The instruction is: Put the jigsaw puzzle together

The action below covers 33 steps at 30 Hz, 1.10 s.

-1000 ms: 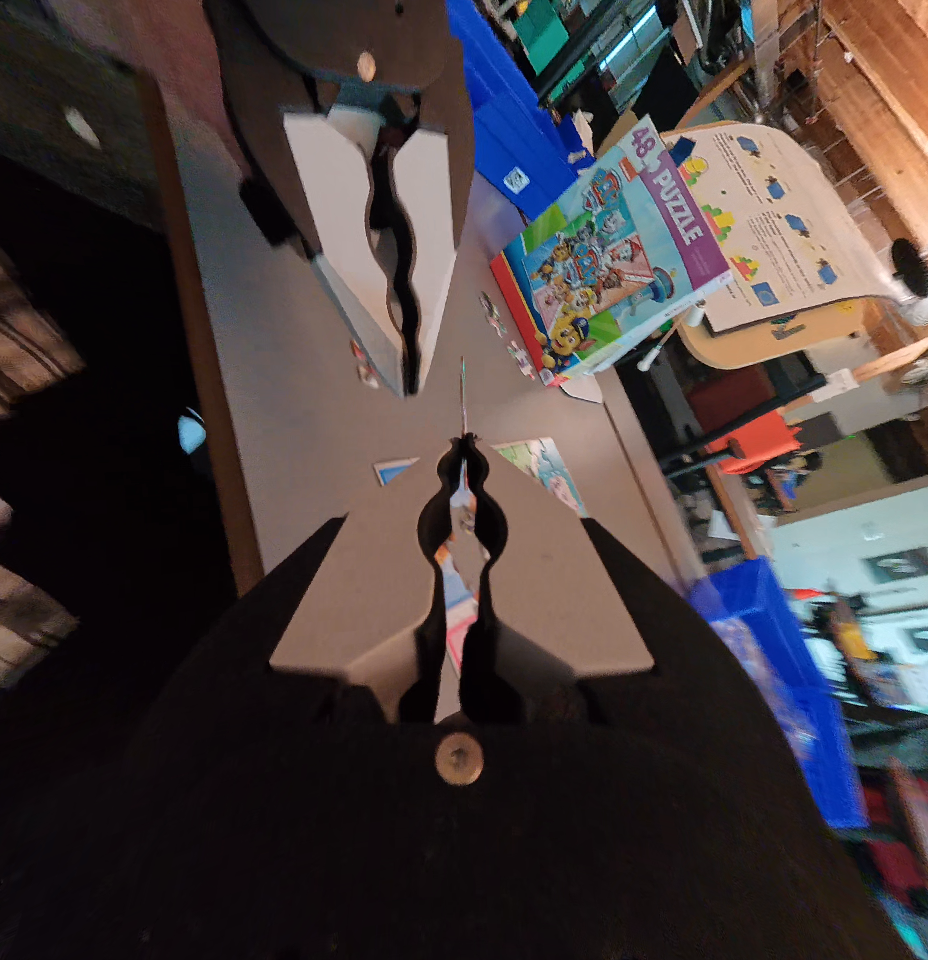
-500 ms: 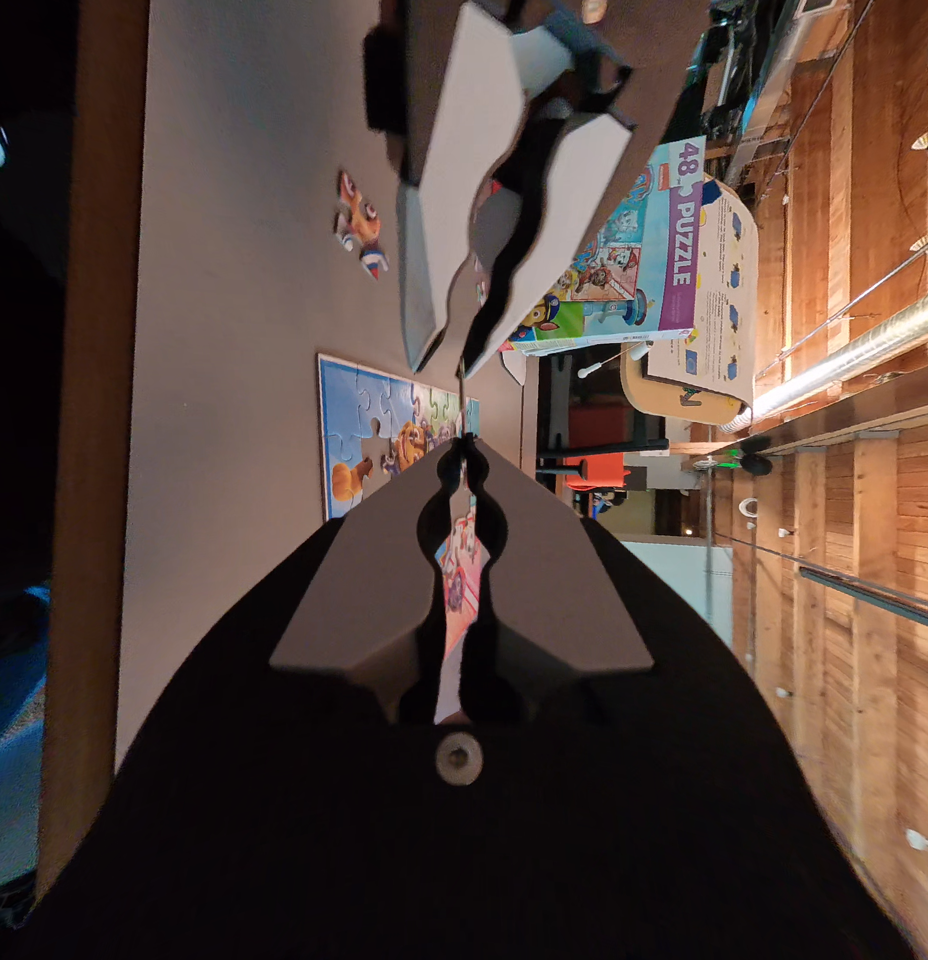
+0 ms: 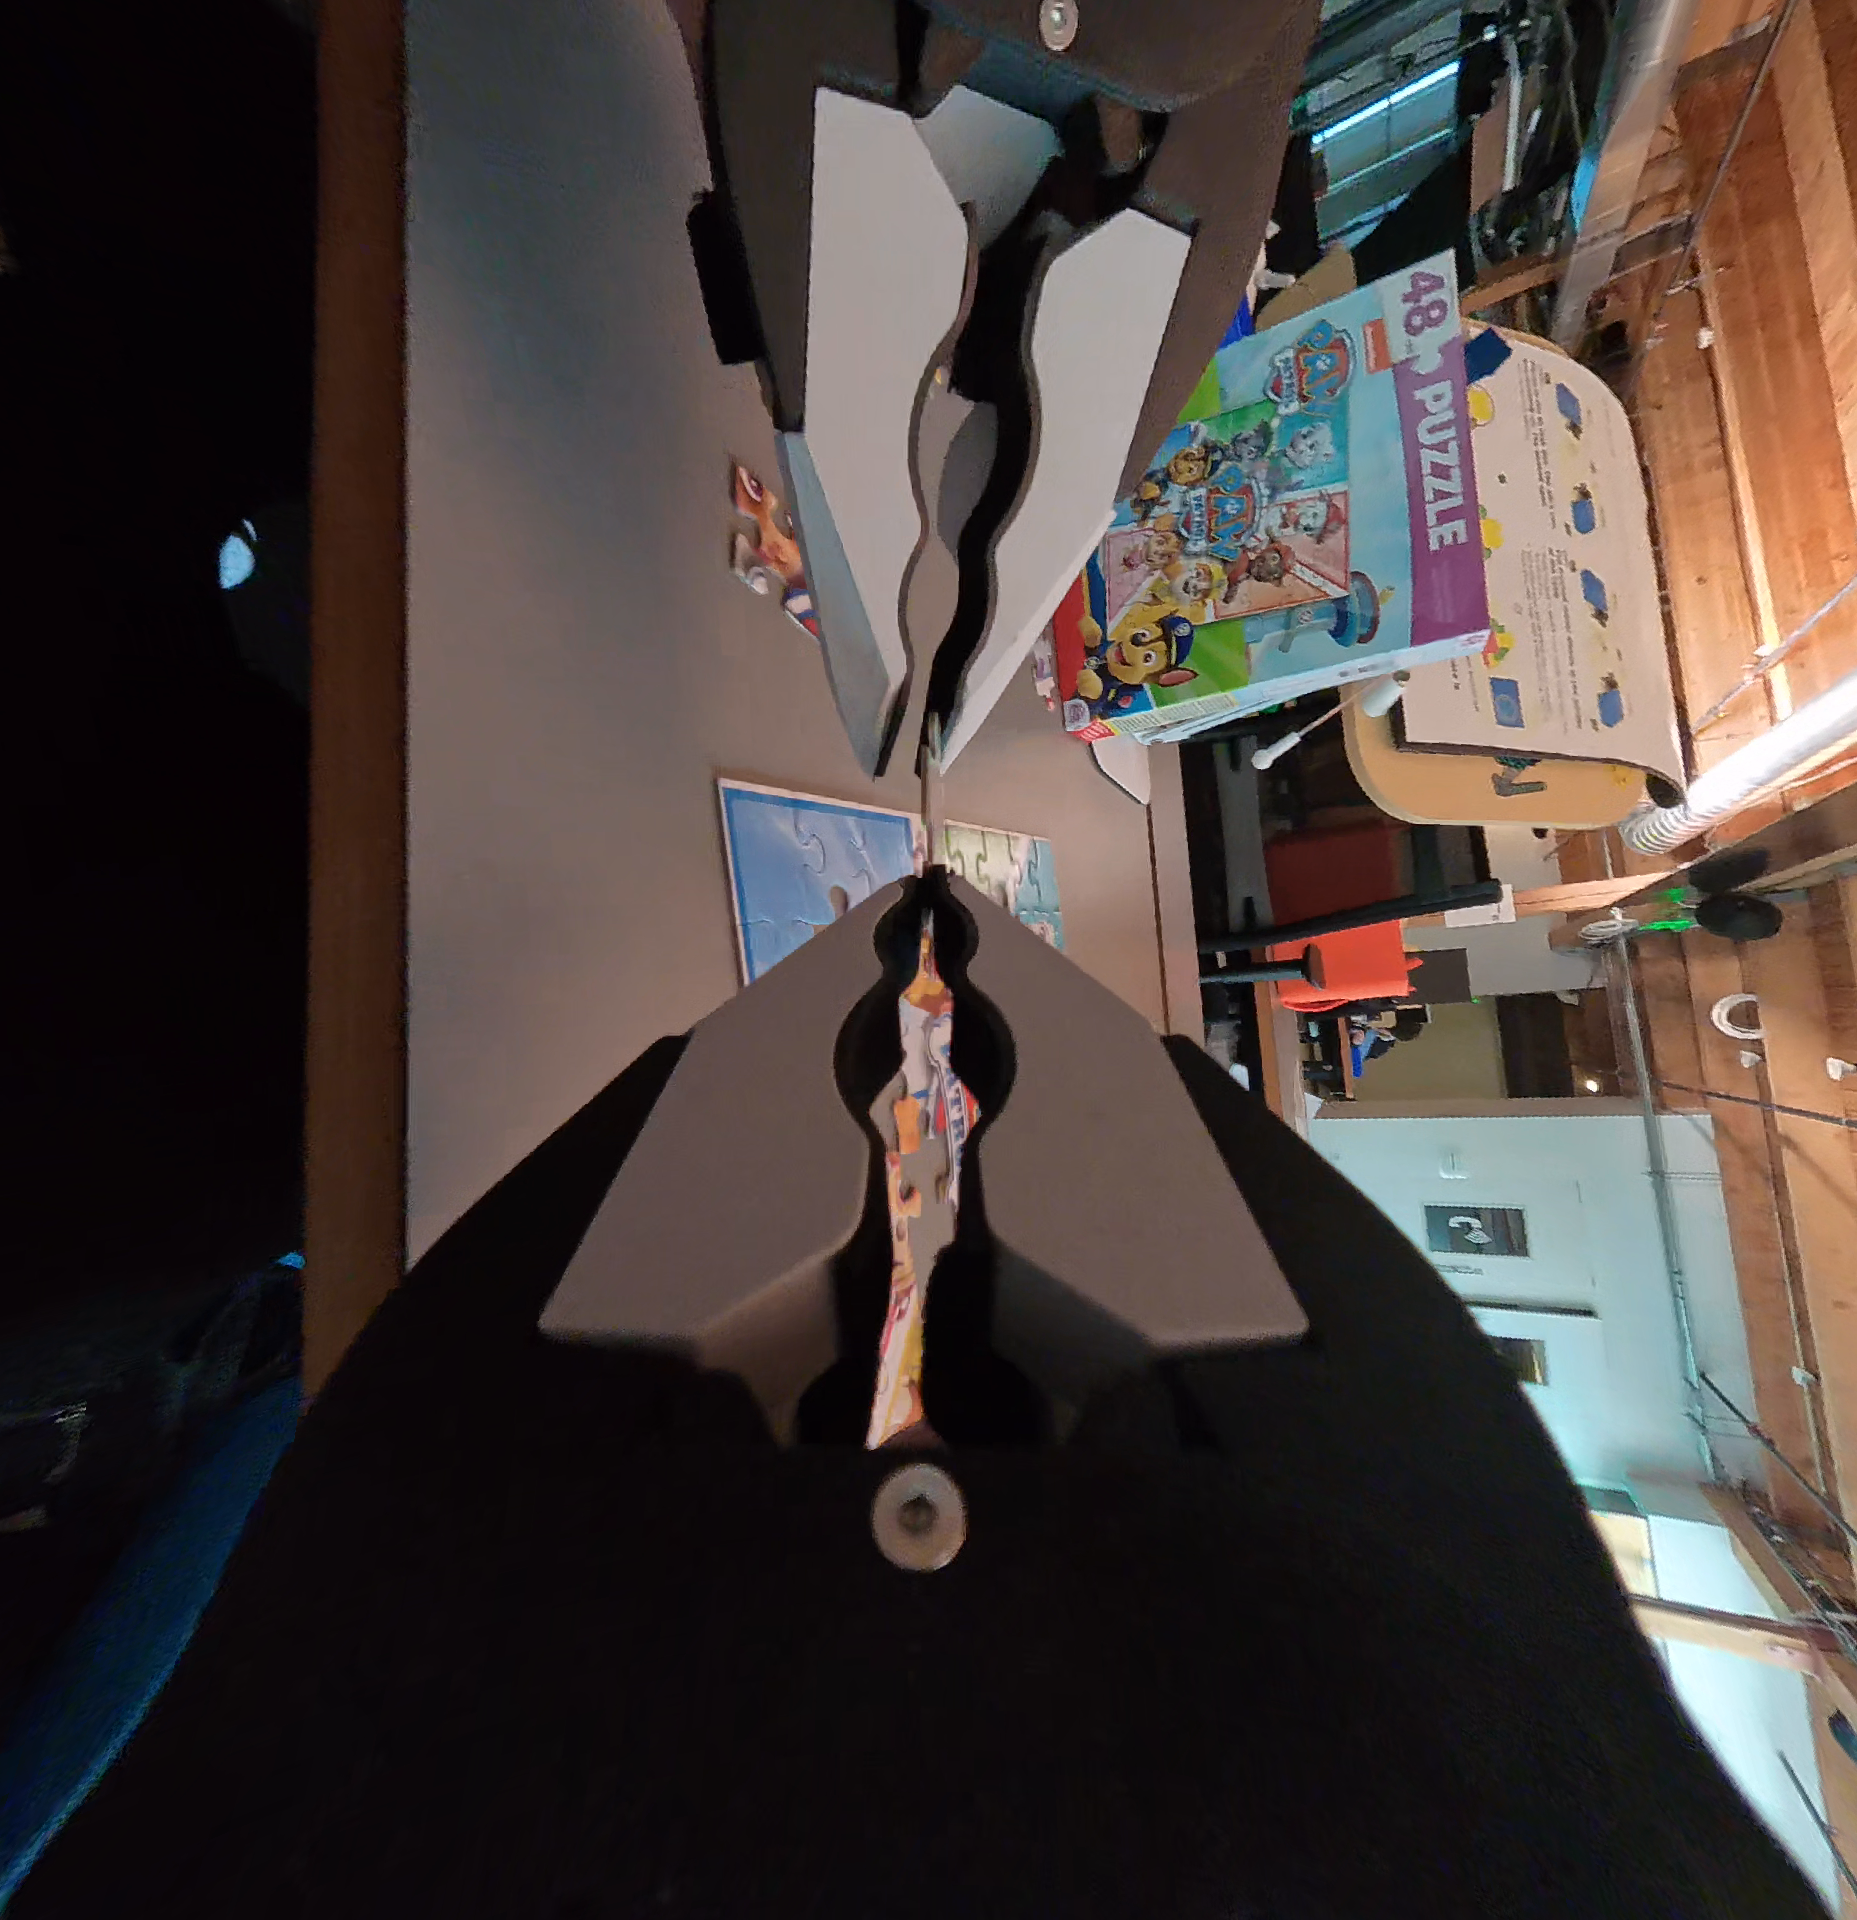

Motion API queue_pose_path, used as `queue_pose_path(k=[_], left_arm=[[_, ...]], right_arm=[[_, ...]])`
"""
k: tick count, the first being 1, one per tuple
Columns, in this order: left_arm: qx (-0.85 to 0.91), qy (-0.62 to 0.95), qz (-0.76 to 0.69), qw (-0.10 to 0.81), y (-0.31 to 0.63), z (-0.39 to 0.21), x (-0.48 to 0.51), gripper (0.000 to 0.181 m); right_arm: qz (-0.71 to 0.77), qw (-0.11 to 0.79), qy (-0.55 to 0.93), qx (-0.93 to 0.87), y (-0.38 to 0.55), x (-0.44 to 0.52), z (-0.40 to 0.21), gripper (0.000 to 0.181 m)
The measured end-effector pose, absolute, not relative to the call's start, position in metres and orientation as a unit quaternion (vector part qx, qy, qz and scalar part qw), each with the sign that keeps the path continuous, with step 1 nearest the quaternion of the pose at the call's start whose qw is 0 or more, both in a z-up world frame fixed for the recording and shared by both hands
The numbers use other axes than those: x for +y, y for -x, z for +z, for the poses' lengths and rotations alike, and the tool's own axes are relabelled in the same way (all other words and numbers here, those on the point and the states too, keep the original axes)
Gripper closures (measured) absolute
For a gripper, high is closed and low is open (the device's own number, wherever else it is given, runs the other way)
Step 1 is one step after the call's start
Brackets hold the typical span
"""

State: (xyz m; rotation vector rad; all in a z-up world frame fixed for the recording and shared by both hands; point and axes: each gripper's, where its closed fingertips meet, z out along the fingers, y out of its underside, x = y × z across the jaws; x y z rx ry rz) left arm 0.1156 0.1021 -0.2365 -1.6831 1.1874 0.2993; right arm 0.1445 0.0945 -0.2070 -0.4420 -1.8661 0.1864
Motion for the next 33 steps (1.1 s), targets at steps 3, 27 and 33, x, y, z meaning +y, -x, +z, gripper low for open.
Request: queue_pose_path(k=[3,27,33], left_arm=[[0.514,0.678,0.15,0.503,-0.12,-0.242,0.095,0.181],[0.512,0.641,0.242,0.518,-0.121,-0.23,0.1,0.181],[0.518,0.644,0.265,0.497,-0.122,-0.231,0.105,0.181]], right_arm=[[0.085,0.56,0.185,-0.803,-0.148,0.089,-0.209,0.181],[0.155,0.534,0.291,-0.779,-0.148,0.101,-0.208,0.166],[0.183,0.517,0.38,-0.745,-0.145,0.097,-0.208,0.16]])
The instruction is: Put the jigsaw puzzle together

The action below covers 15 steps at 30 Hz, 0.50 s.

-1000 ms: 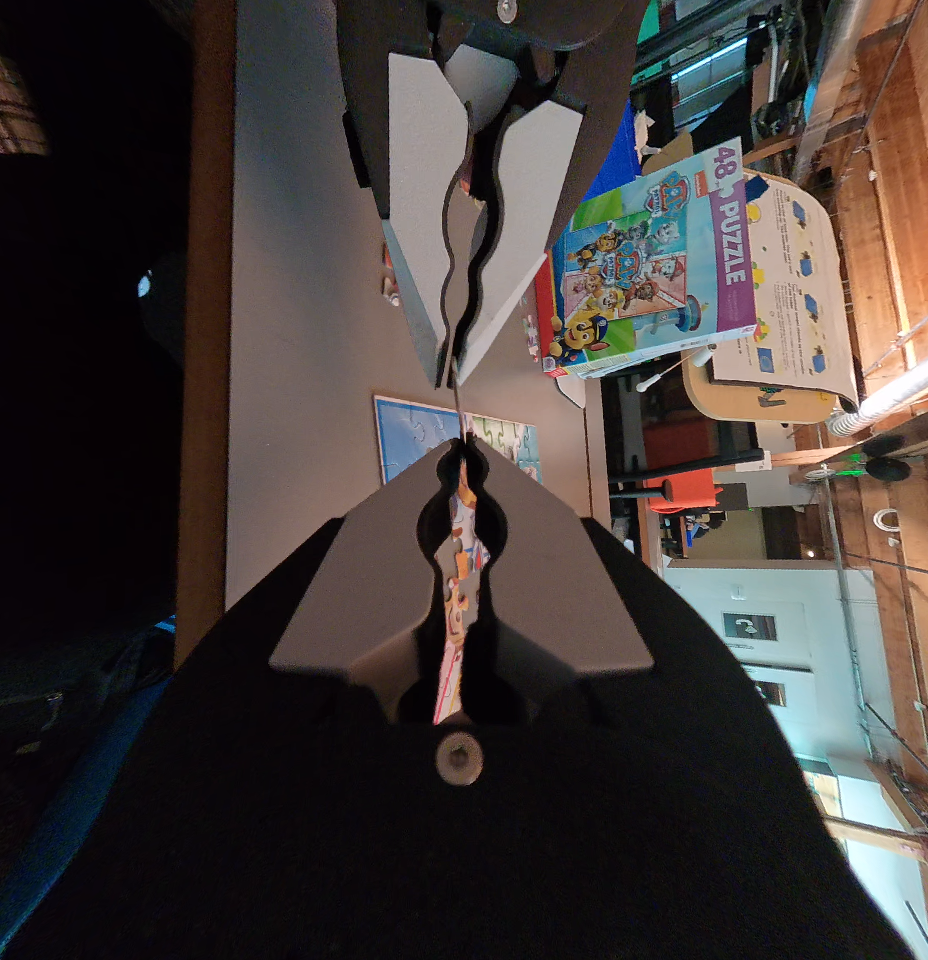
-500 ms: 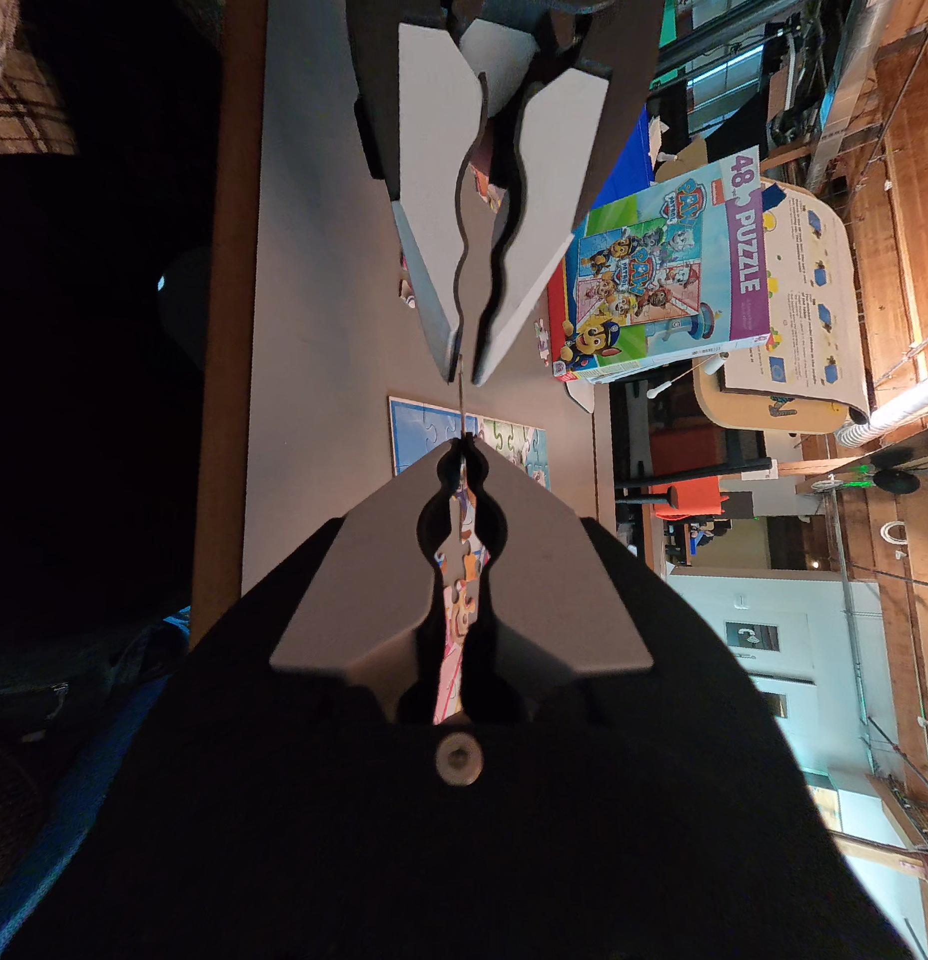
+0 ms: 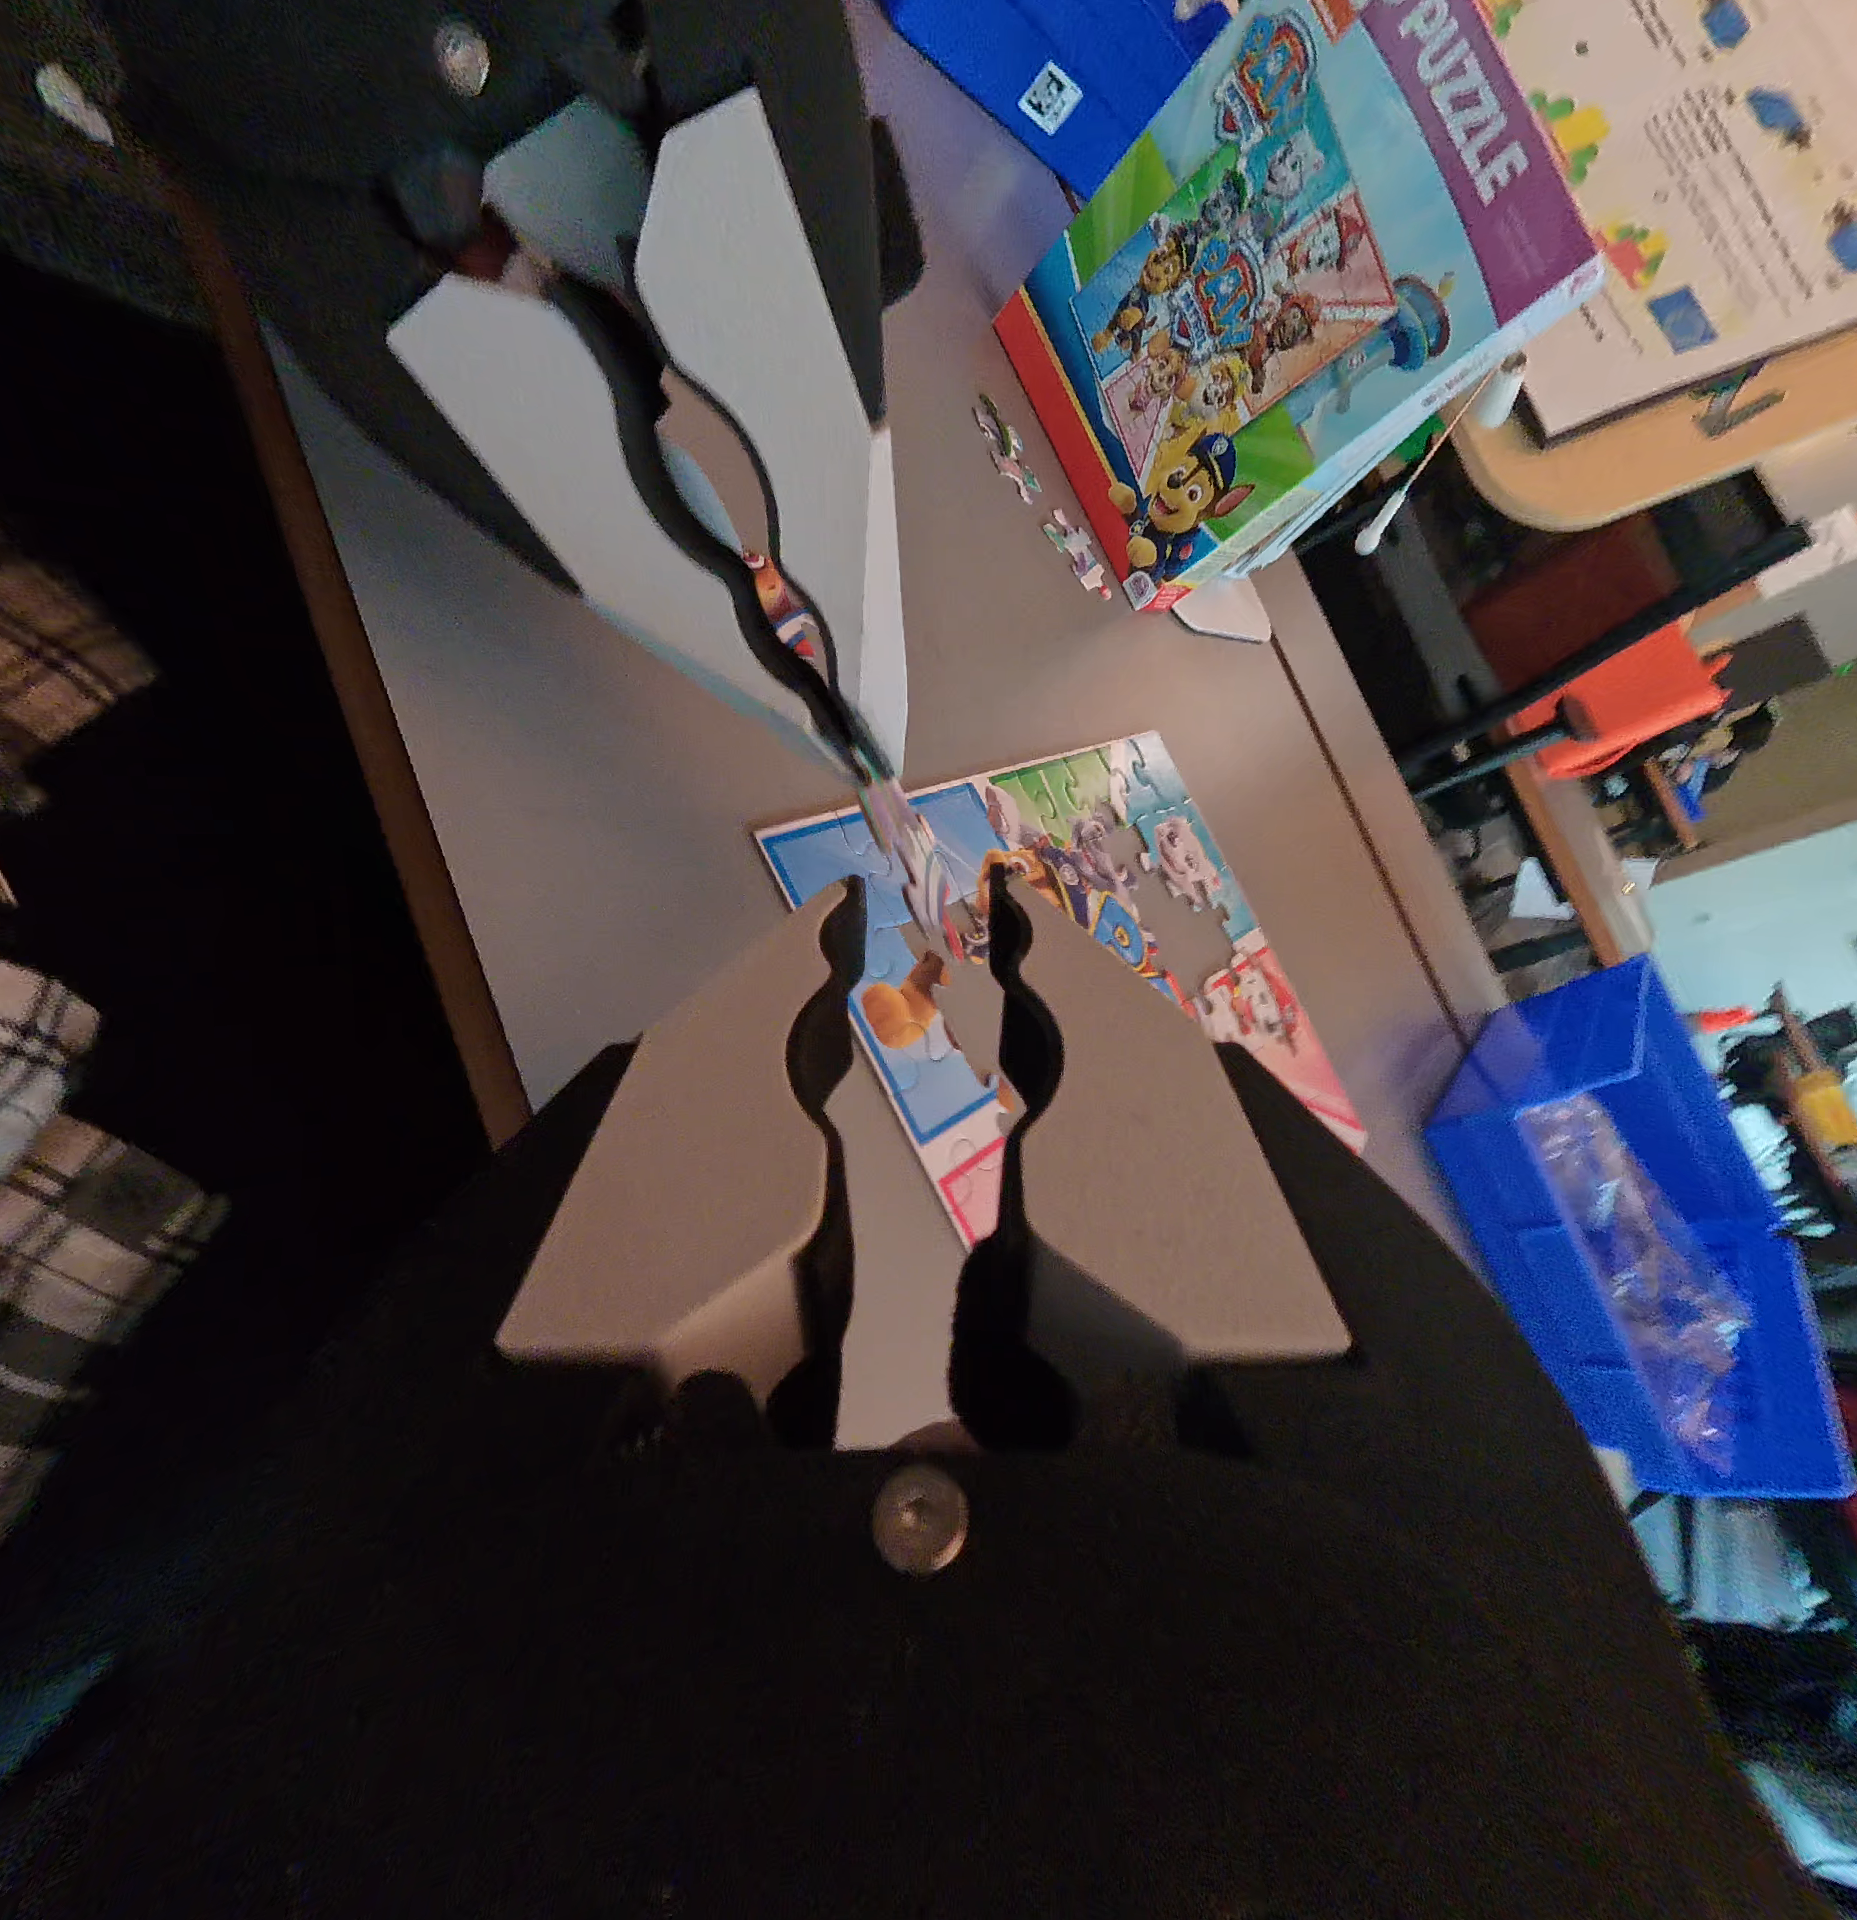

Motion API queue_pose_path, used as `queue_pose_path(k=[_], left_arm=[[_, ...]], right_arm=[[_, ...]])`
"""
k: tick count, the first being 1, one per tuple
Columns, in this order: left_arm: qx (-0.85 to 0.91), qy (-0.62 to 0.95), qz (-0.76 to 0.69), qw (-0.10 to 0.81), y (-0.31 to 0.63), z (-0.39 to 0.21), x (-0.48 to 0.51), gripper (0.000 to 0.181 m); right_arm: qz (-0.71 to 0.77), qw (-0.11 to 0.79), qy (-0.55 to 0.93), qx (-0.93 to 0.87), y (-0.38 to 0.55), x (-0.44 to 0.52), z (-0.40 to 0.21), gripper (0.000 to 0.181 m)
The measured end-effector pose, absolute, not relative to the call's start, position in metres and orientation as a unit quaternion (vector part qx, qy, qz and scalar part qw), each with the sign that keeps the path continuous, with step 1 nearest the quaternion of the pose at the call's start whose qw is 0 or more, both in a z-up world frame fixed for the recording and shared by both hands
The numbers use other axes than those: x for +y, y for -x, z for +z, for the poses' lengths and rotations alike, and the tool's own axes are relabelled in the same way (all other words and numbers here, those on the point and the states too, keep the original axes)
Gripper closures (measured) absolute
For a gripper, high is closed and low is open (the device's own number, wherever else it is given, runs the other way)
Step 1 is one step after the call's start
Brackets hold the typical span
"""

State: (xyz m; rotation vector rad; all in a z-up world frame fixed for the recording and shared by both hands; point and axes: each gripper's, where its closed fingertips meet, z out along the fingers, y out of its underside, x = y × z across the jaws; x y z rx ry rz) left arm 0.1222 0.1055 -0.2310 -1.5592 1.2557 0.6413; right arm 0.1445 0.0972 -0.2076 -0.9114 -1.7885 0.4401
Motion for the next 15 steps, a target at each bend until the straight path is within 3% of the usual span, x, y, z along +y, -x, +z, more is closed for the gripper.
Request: queue_pose_path(k=[3,6,15], left_arm=[[0.521,0.647,0.262,0.492,-0.127,-0.23,0.108,0.181],[0.525,0.647,0.264,0.486,-0.13,-0.23,0.11,0.181],[0.508,0.67,0.169,0.514,-0.132,-0.224,0.105,0.175]], right_arm=[[0.183,0.503,0.397,-0.746,-0.138,0.091,-0.212,0.16],[0.143,0.509,0.388,-0.755,-0.134,0.094,-0.216,0.179],[0.105,0.538,0.292,-0.783,-0.142,0.095,-0.211,0.181]])
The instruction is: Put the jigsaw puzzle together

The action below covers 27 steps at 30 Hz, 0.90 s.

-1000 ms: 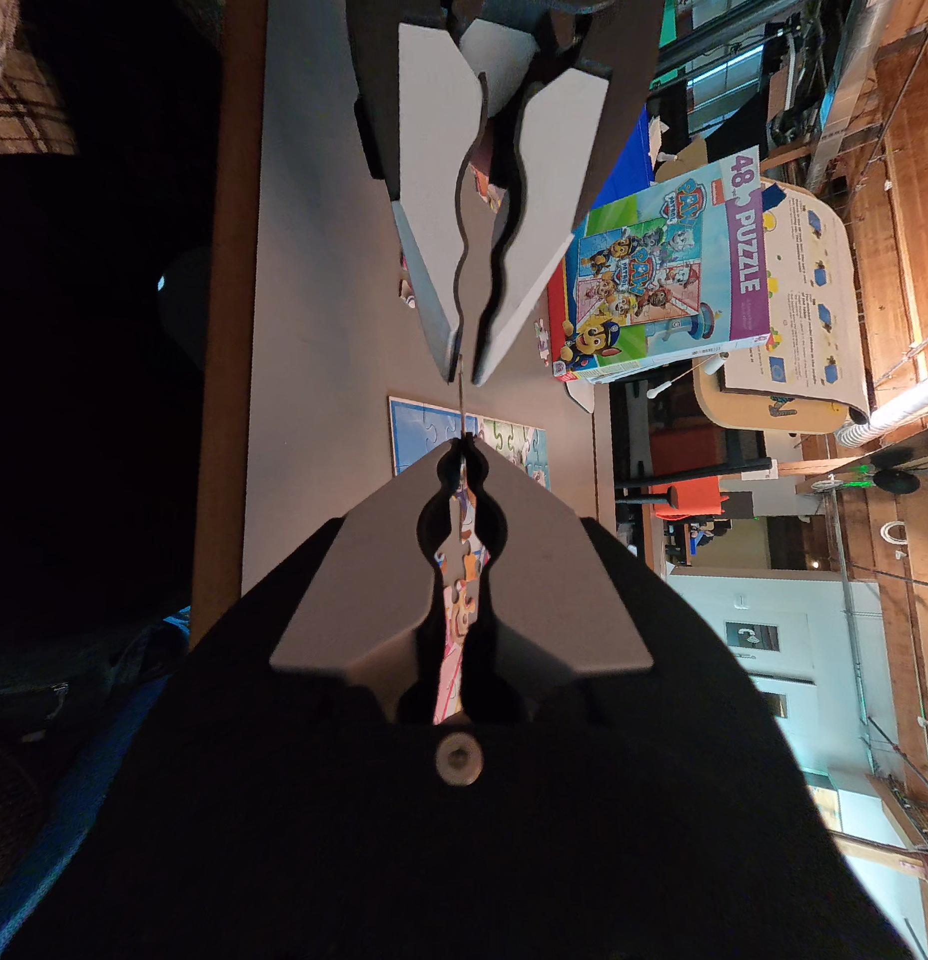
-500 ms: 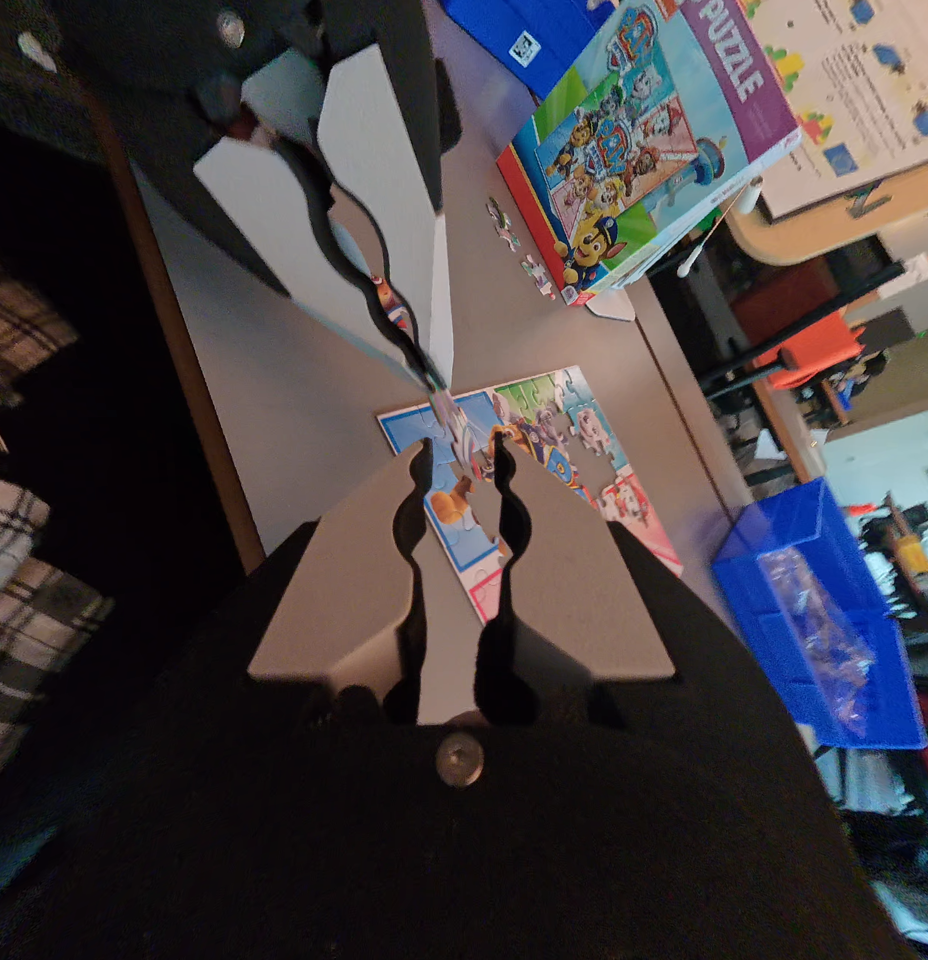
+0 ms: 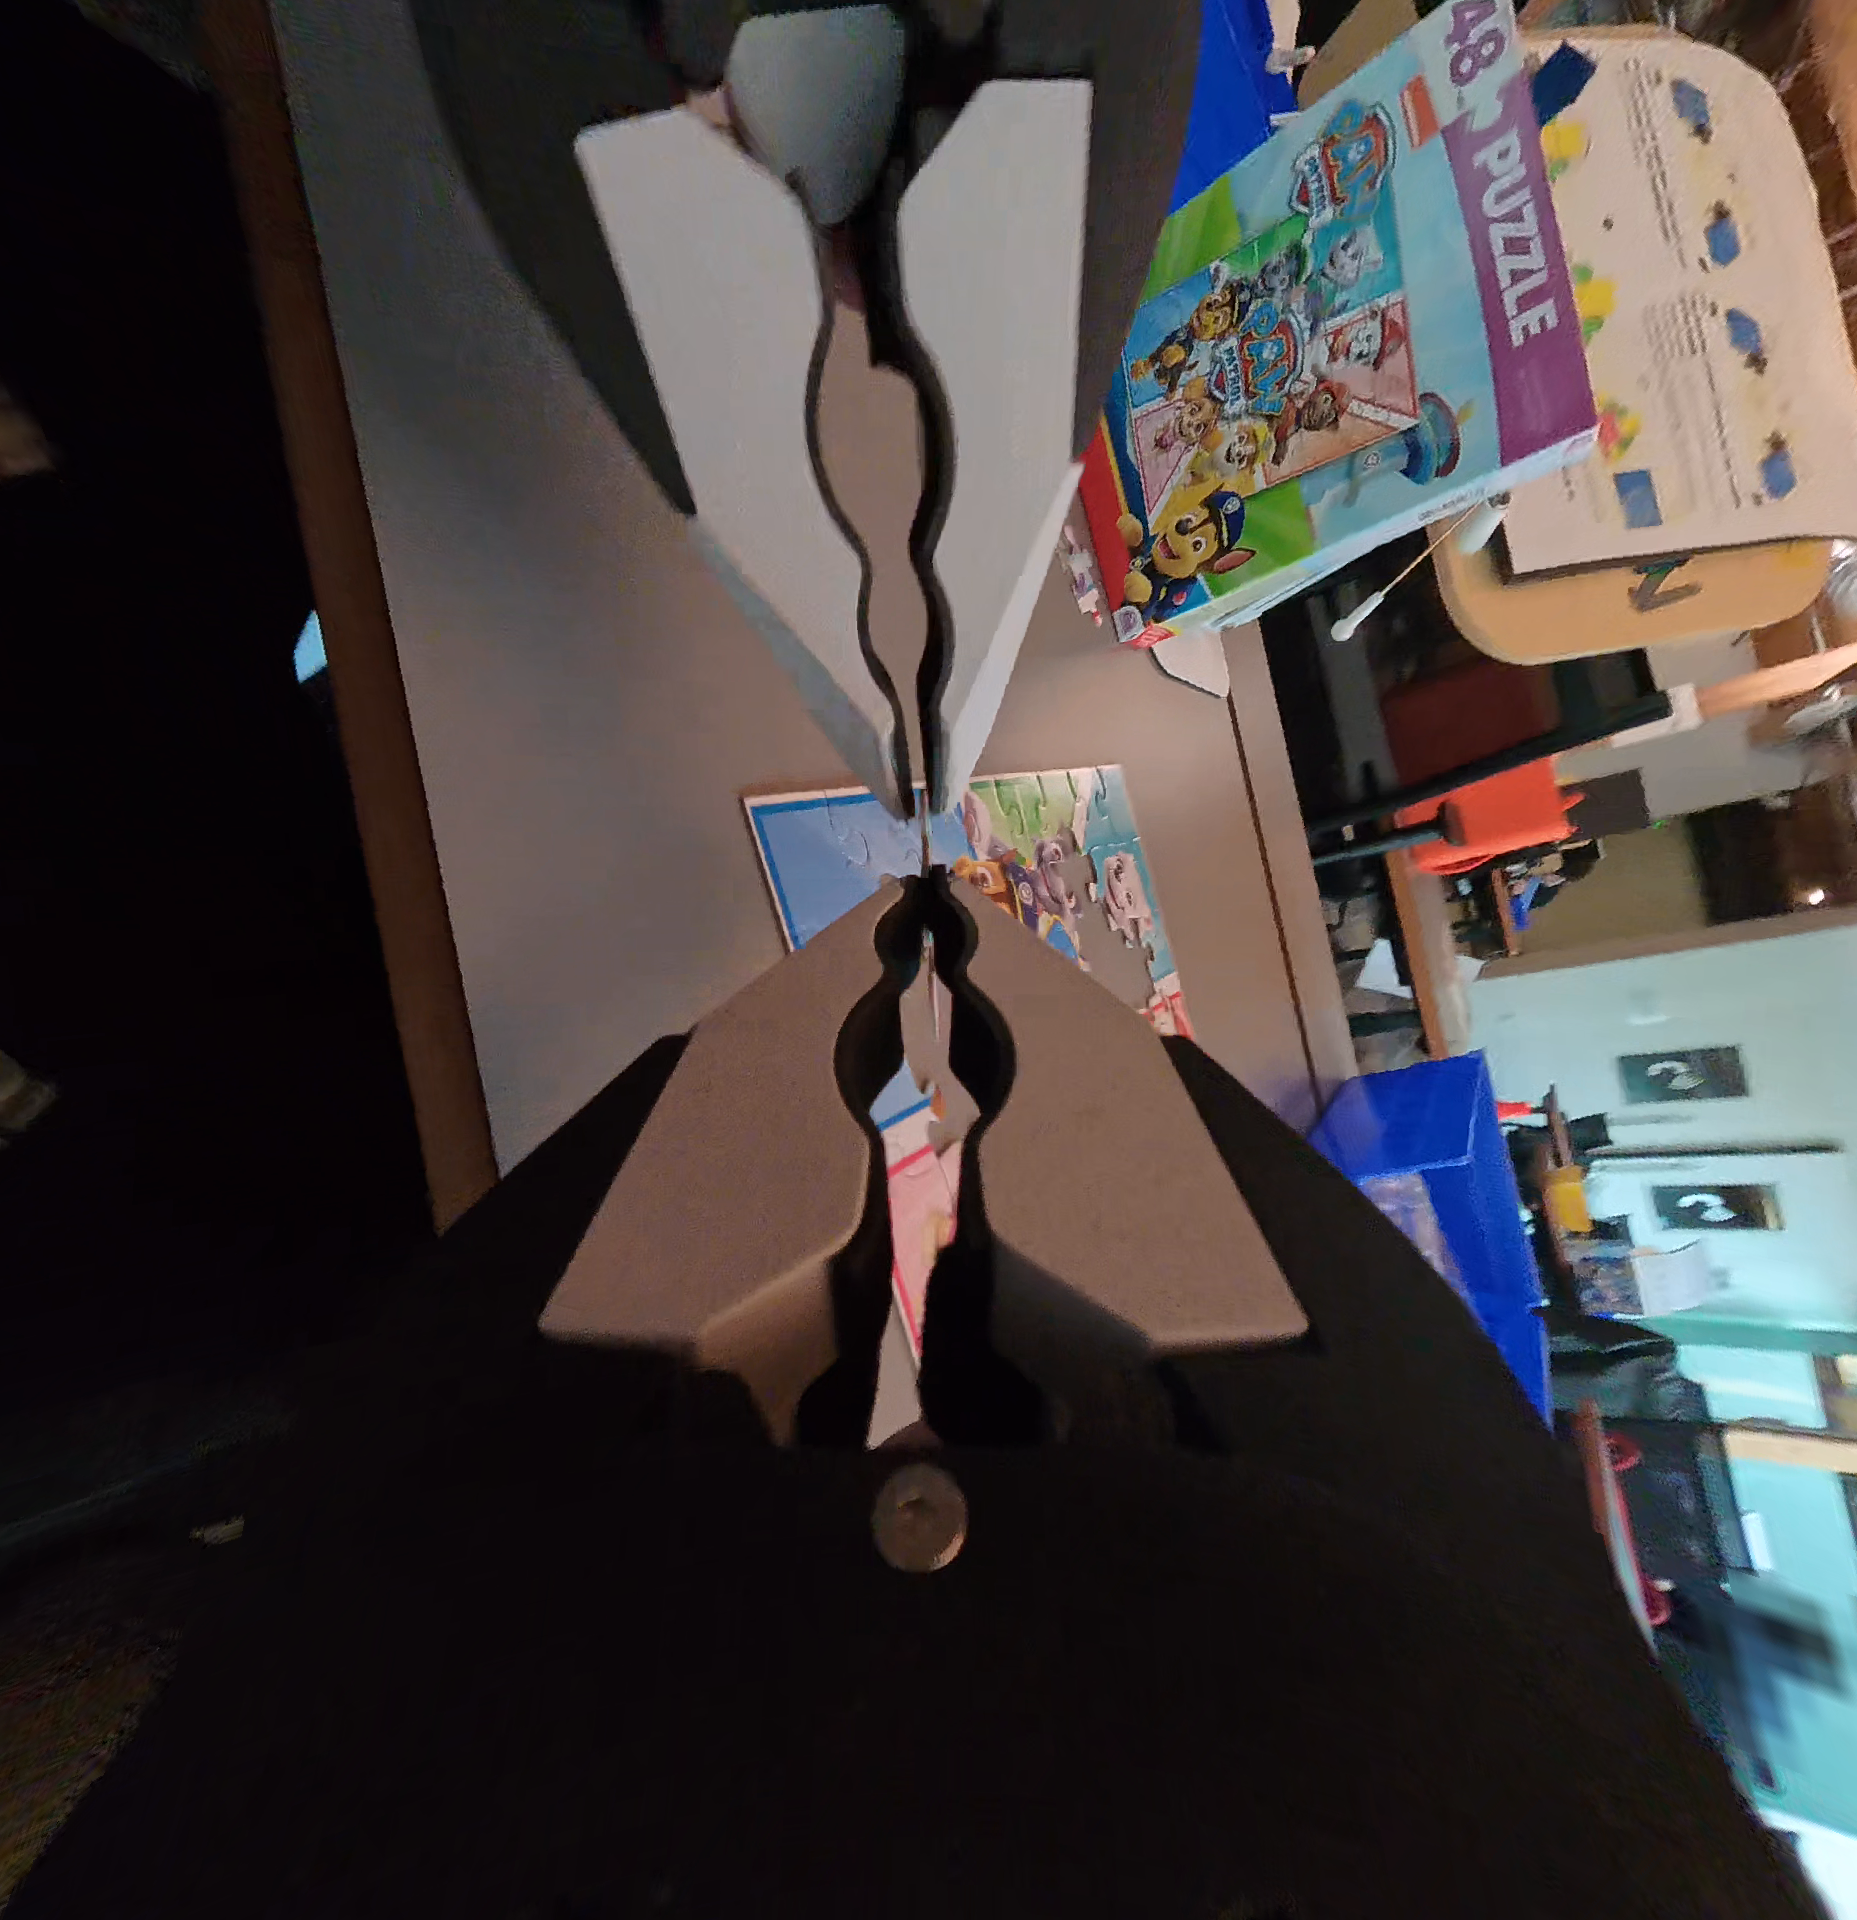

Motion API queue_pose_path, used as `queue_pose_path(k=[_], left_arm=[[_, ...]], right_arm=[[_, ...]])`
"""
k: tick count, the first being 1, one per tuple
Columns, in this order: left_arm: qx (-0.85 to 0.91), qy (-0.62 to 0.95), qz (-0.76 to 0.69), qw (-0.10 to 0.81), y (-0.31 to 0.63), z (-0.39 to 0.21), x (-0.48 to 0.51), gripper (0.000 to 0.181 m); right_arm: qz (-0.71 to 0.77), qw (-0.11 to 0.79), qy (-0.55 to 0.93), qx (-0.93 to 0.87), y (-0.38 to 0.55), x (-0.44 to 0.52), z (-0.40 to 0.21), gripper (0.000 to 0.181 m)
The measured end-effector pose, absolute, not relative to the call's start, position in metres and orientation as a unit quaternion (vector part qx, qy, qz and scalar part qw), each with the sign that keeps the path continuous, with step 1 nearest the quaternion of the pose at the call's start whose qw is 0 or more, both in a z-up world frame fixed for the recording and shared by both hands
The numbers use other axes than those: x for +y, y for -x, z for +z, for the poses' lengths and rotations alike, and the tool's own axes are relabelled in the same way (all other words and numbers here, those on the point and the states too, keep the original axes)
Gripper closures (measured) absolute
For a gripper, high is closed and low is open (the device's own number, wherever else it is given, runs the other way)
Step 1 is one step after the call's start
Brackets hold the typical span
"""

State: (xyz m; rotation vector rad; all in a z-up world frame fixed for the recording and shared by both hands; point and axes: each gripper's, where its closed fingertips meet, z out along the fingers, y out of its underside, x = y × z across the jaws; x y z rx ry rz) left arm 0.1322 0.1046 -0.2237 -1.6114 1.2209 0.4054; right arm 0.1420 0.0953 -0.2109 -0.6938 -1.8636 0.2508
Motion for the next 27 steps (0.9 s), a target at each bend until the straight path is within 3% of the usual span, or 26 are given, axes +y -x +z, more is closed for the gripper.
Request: queue_pose_path(k=[3,8,12,27], left_arm=[[0.511,0.673,0.151,0.514,-0.128,-0.223,0.106,0.166],[0.526,0.652,0.133,0.53,-0.145,-0.221,0.104,0.181],[0.505,0.662,0.122,0.54,-0.143,-0.217,0.107,0.181],[0.499,0.637,0.246,0.533,-0.144,-0.212,0.115,0.181]], right_arm=[[0.125,0.538,0.251,-0.795,-0.147,0.089,-0.206,0.181],[0.176,0.531,0.223,-0.799,-0.15,0.077,-0.194,0.181],[0.185,0.532,0.233,-0.793,-0.152,0.085,-0.193,0.181],[0.138,0.544,0.276,-0.78,-0.155,0.122,-0.202,0.181]])
